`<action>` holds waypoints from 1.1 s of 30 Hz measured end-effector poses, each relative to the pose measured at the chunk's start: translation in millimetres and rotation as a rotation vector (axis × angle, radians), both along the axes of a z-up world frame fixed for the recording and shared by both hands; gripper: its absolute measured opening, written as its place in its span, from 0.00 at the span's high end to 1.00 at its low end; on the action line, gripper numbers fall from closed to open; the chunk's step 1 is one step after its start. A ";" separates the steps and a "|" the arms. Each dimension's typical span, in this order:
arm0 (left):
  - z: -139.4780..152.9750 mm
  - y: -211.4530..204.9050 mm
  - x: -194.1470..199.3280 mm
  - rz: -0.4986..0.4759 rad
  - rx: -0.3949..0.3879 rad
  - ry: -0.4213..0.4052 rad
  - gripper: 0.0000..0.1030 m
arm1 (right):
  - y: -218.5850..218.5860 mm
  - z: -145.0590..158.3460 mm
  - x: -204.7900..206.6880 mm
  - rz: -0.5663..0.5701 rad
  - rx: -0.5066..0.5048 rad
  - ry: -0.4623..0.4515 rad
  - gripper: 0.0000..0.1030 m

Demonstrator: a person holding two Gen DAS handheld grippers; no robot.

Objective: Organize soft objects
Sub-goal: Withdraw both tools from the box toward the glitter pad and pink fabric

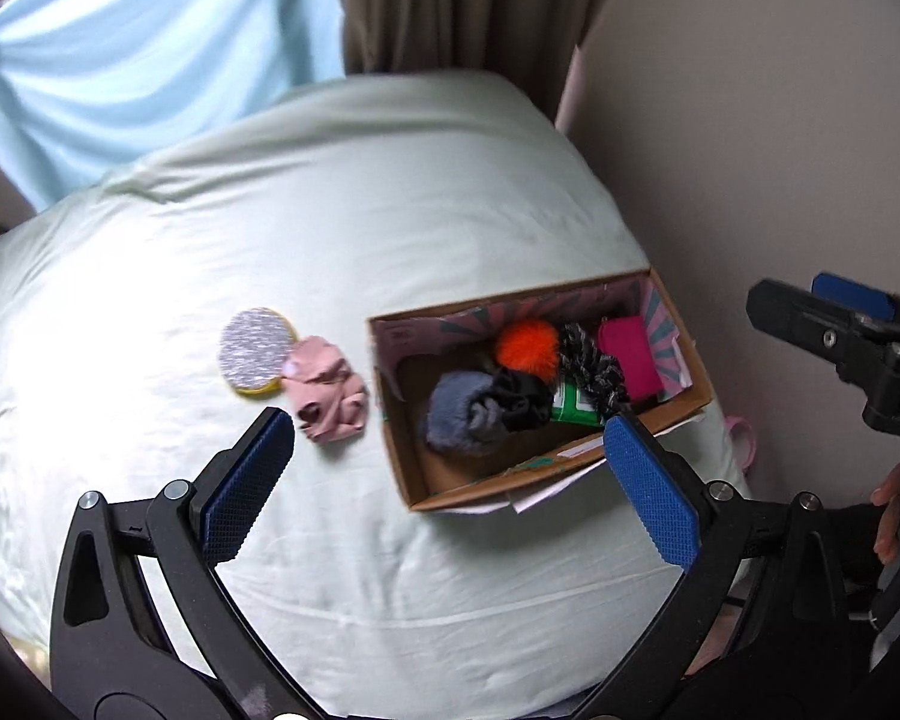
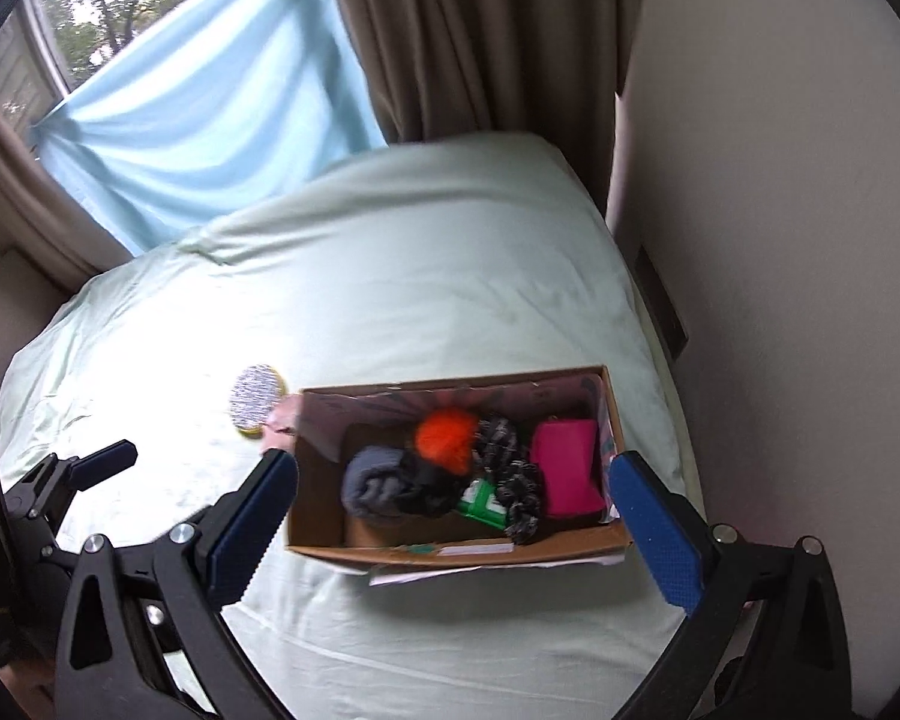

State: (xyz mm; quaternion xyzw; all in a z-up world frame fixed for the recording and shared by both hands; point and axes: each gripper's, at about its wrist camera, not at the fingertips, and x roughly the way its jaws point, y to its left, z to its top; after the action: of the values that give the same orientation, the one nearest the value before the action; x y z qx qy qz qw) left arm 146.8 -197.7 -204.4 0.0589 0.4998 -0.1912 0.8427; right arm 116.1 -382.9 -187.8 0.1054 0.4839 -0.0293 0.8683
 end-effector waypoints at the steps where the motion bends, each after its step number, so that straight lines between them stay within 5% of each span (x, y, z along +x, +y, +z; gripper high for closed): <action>1: 9.0 10.4 -5.2 0.010 -0.010 -0.017 0.00 | 7.1 8.5 -5.8 0.006 -0.007 -0.018 0.00; 8: 65.7 84.8 -42.4 0.086 -0.032 -0.132 0.00 | 56.0 52.7 -44.6 0.028 -0.022 -0.118 0.00; 15: 90.8 146.8 -66.3 0.127 -0.038 -0.192 0.00 | 102.7 77.7 -75.5 0.042 -0.040 -0.187 0.00; 24: 83.1 214.3 -60.9 0.127 -0.060 -0.191 0.00 | 167.9 80.6 -85.9 0.061 -0.090 -0.225 0.00; 33: 45.6 267.7 -20.1 0.019 -0.044 -0.182 0.00 | 237.4 46.0 -65.8 0.017 -0.044 -0.215 0.00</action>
State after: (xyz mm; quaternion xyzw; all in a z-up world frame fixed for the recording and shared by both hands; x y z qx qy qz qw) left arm 126.7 70.0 -158.8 0.0530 0.4174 -0.1879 0.8875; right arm 50.3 -145.5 -141.8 0.0847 0.3879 -0.0211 0.9176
